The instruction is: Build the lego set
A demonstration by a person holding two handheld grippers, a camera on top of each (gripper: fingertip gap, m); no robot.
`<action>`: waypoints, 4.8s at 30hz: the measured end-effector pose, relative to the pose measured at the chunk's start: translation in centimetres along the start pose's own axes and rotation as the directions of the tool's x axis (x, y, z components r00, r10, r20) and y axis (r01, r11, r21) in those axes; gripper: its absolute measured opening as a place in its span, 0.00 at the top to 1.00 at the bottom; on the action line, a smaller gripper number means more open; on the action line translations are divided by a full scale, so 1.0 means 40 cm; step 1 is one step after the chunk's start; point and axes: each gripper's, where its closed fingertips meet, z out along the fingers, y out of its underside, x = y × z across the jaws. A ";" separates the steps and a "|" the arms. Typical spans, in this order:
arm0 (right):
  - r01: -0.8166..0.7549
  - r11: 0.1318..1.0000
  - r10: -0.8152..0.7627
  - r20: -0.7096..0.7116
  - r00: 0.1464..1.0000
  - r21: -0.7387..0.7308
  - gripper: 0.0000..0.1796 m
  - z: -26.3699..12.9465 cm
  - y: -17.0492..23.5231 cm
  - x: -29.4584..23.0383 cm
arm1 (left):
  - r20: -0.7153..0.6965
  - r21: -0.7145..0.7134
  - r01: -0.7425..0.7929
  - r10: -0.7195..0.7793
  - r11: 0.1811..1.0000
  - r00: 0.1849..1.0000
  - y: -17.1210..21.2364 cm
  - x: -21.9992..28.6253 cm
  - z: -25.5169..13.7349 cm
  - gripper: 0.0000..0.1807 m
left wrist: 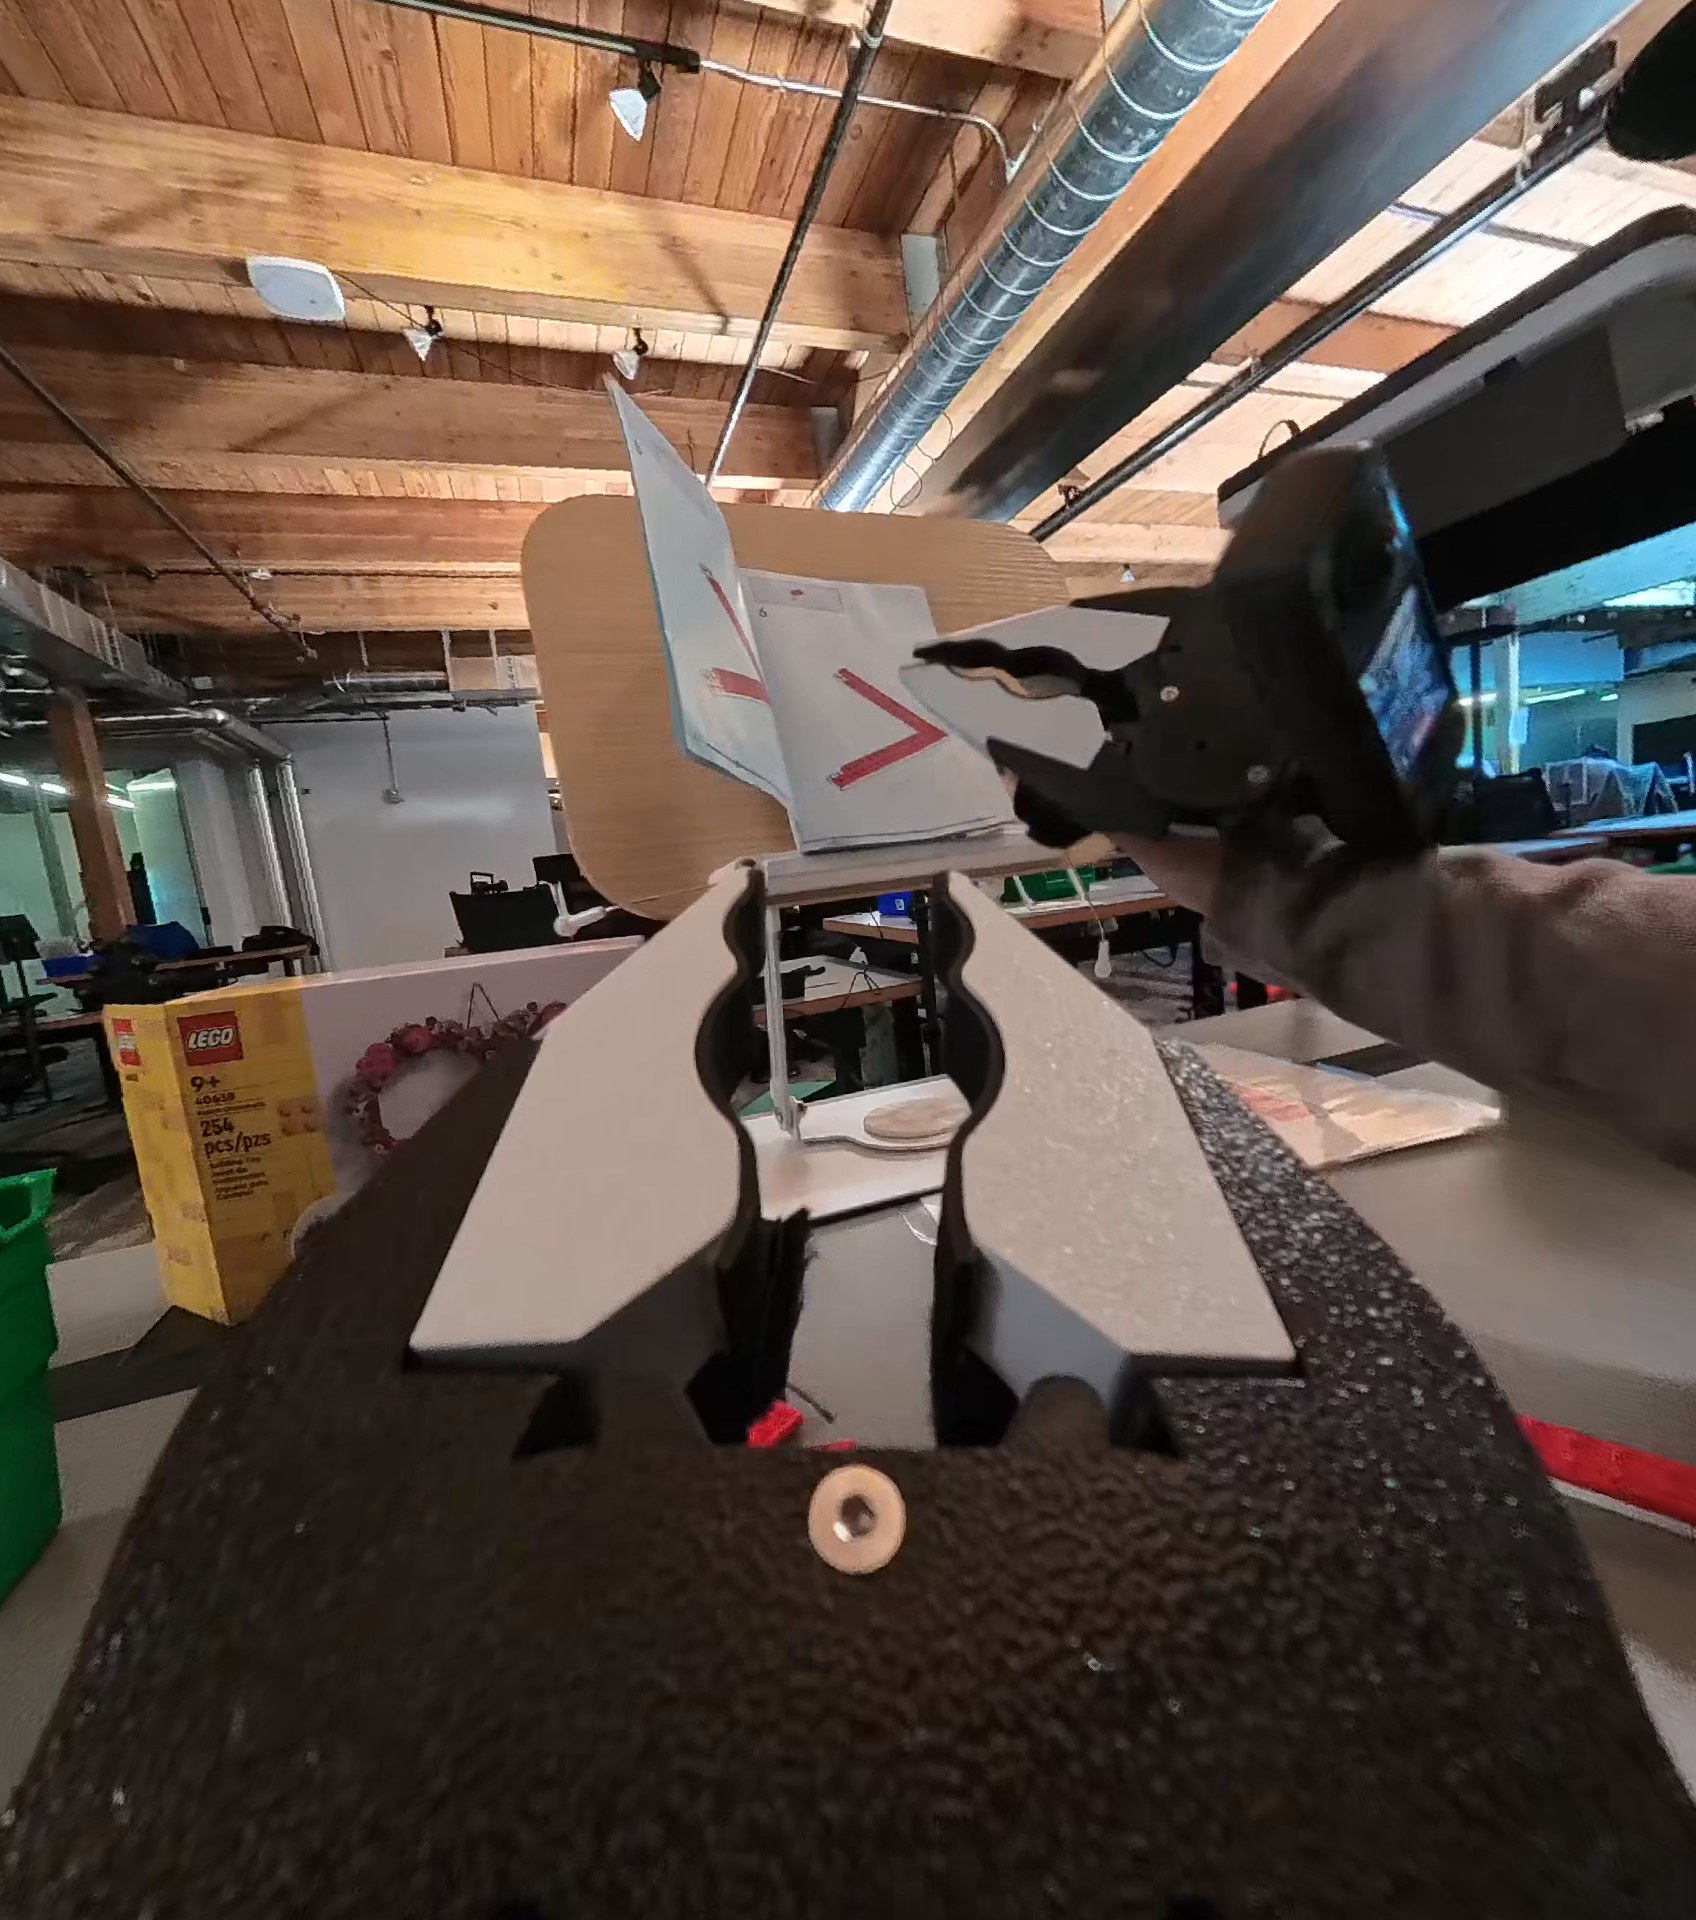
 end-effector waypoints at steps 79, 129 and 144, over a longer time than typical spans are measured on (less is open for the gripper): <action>-0.608 0.790 0.612 -0.187 0.769 0.084 0.63 -0.025 0.254 -0.048 | 0.034 -0.106 -0.194 0.199 0.975 0.979 0.155 -0.027 0.590 1.00; -0.621 0.781 0.624 -0.046 0.780 0.066 1.00 0.017 0.170 -0.067 | -0.162 -0.127 -0.080 0.059 0.989 0.985 0.049 -0.017 0.565 1.00; -0.440 0.894 0.418 0.202 0.886 0.083 1.00 0.033 0.049 -0.173 | -0.257 -0.287 0.003 -0.080 0.958 0.963 0.054 -0.018 0.550 0.80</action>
